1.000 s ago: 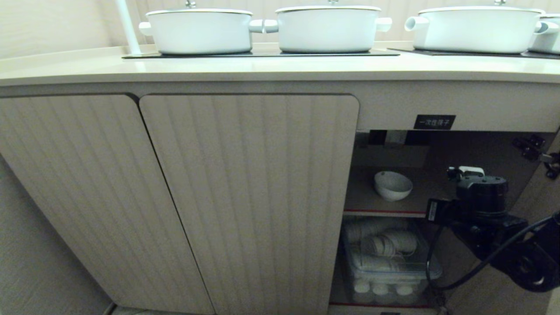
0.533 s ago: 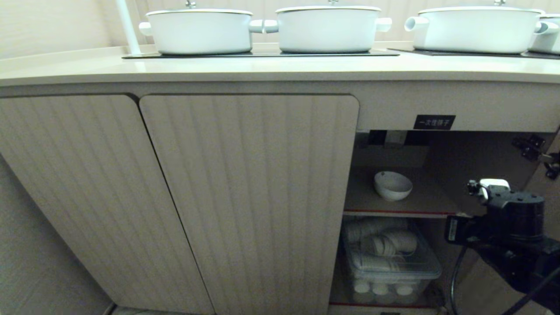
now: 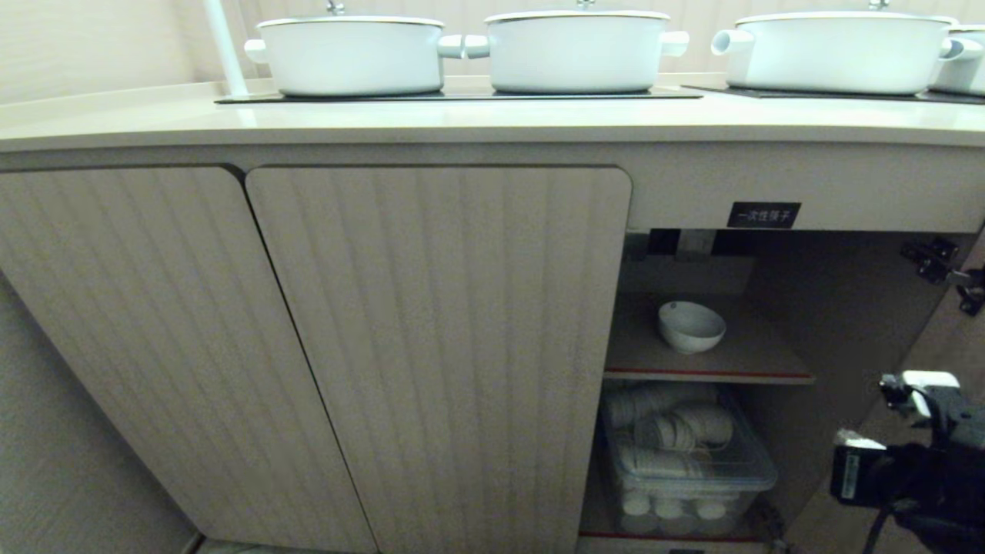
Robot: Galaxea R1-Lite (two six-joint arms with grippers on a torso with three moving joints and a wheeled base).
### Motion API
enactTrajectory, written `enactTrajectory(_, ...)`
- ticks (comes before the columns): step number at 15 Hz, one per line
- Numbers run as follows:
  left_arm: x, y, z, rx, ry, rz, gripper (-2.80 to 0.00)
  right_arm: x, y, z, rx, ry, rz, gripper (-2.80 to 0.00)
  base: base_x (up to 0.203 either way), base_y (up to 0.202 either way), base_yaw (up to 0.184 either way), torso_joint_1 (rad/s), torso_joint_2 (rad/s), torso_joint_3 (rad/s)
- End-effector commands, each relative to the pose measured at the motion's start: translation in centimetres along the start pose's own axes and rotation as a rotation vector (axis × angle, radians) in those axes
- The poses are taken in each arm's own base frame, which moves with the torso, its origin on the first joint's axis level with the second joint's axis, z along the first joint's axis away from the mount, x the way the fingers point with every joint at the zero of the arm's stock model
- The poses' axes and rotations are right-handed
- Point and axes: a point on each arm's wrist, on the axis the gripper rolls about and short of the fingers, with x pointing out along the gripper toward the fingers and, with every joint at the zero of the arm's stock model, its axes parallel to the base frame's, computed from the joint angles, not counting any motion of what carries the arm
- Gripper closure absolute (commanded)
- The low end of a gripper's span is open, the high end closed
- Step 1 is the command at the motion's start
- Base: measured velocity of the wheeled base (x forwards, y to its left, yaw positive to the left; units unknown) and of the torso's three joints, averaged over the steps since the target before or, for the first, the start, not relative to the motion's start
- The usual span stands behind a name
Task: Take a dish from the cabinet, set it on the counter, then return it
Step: Close the cabinet door
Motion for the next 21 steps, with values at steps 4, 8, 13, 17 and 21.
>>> enactTrajectory(4, 0.0, 0.0, 0.0, 0.0, 0.001, 0.001, 0.0, -2.8, -1.1, 0.3, 0.041, -0.069, 0.024, 0.0, 0.0, 0.0, 0.0, 0.0, 0.0, 0.0)
enactTrajectory(8, 0.0, 0.0, 0.0, 0.0, -0.001, 0.0, 0.0, -4.5, -1.7, -0.2, 0.029, -0.029, 0.083, 0.0, 0.0, 0.0, 0.0, 0.0, 0.0, 0.0)
enactTrajectory(13, 0.0, 0.0, 0.0, 0.0, -0.001, 0.0, 0.0, -7.7, -2.9, -1.4, 0.025, -0.013, 0.135, 0.0, 0.0, 0.0, 0.0, 0.0, 0.0, 0.0)
enactTrajectory(17, 0.0, 0.0, 0.0, 0.0, -0.001, 0.0, 0.0, -10.5, -4.0, -3.0, 0.018, -0.032, 0.184, 0.0, 0.0, 0.0, 0.0, 0.0, 0.0, 0.0)
enactTrajectory(21, 0.0, 0.0, 0.0, 0.0, 0.0, 0.0, 0.0, -12.6, -5.0, -5.2, 0.006, -0.053, 0.193, 0.0, 0.0, 0.0, 0.0, 0.0, 0.0, 0.0)
